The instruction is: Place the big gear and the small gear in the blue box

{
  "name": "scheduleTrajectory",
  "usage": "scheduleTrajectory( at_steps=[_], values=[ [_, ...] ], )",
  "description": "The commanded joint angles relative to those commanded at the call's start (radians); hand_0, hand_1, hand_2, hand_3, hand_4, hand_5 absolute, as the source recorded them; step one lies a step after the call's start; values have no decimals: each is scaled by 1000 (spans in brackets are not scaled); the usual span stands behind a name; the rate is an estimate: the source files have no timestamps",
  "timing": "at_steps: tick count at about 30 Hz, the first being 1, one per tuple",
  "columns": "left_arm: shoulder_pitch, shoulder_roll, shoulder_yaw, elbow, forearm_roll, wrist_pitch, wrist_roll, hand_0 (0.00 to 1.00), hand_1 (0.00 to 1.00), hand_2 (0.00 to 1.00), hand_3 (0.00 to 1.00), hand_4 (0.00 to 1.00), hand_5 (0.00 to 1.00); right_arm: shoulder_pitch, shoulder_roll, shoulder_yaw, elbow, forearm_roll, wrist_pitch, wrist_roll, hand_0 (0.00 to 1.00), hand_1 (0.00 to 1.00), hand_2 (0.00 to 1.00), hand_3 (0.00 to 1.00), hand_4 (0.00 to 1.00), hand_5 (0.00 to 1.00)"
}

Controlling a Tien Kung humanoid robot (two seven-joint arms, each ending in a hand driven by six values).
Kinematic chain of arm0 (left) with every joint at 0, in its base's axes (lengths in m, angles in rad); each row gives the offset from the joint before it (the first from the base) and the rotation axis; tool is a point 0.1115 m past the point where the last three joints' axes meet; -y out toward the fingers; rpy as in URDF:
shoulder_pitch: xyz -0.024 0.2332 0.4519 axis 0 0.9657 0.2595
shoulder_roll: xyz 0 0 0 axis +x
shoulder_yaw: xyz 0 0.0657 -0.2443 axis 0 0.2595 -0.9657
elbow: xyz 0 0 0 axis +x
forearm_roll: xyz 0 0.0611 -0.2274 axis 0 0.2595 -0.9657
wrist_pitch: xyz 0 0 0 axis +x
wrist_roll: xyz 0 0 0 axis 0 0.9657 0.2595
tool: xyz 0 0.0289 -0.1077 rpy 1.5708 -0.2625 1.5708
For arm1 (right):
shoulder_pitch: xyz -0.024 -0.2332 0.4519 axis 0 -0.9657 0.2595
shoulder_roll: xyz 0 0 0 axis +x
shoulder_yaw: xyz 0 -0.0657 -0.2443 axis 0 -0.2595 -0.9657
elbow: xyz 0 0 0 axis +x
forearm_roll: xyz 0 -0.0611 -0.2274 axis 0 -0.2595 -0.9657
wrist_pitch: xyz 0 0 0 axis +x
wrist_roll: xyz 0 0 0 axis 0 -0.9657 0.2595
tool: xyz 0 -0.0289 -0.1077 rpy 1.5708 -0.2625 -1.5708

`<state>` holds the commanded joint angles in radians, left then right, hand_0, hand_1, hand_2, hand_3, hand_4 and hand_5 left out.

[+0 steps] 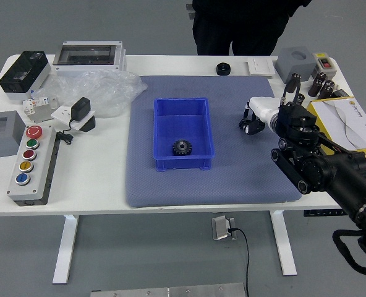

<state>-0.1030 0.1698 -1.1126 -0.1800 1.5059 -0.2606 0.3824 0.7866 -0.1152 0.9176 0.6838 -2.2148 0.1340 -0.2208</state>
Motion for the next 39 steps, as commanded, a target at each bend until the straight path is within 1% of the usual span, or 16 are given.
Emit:
scheduleTrajectory(
  at_steps=[3, 4, 5, 10, 16, 21, 26, 29, 31, 34, 39],
  values=[
    [1, 1, 1, 0, -1, 0, 0, 852, 832, 825, 831, 749, 389, 0, -10, 8, 15, -2, 2, -3, 511, 400, 460, 544, 599, 130],
    [1, 1, 0, 0, -1, 0, 0, 852, 832, 825, 832, 749, 389, -1, -14, 12, 23, -2, 3, -4, 520, 400, 461, 547, 575, 121],
    [2, 2, 0, 0, -1, 0, 0, 852, 832, 825, 832, 749, 389, -1, -19, 16, 30, -3, 4, -5, 520, 400, 461, 547, 575, 121],
    [3, 4, 0, 0, -2, 1, 0, 852, 832, 825, 831, 749, 389, -7, -43, 39, 90, -11, 8, -12, 523, 401, 460, 545, 572, 120],
    [4, 8, -1, 0, -3, 1, 0, 852, 832, 825, 831, 749, 390, -23, -74, 64, 208, -26, 11, -26, 524, 402, 459, 540, 572, 121],
    [4, 10, -2, 0, -3, 2, 0, 852, 832, 825, 831, 749, 390, -33, -86, 65, 312, -36, 16, -38, 524, 402, 459, 540, 572, 121],
    [4, 11, 0, 0, -5, 2, 0, 852, 832, 825, 831, 748, 389, -42, -76, 46, 420, -38, 22, -50, 532, 403, 460, 540, 567, 122],
    [4, 11, 0, 0, -6, 2, 0, 852, 831, 825, 832, 748, 389, -45, -62, 30, 483, -37, 26, -56, 537, 406, 458, 539, 568, 122],
    [5, 11, 0, 0, -6, 2, 1, 852, 831, 825, 832, 748, 389, -45, -50, 19, 513, -37, 29, -58, 537, 406, 458, 539, 568, 122],
    [7, 12, -1, 0, -4, 2, 2, 852, 832, 825, 831, 748, 388, -44, -26, 4, 538, -35, 31, -61, 536, 404, 459, 538, 569, 124],
    [6, 11, -2, 0, -3, 1, 2, 852, 832, 825, 831, 748, 388, -49, 6, -20, 553, -29, 34, -63, 536, 404, 459, 538, 569, 124]
  ],
)
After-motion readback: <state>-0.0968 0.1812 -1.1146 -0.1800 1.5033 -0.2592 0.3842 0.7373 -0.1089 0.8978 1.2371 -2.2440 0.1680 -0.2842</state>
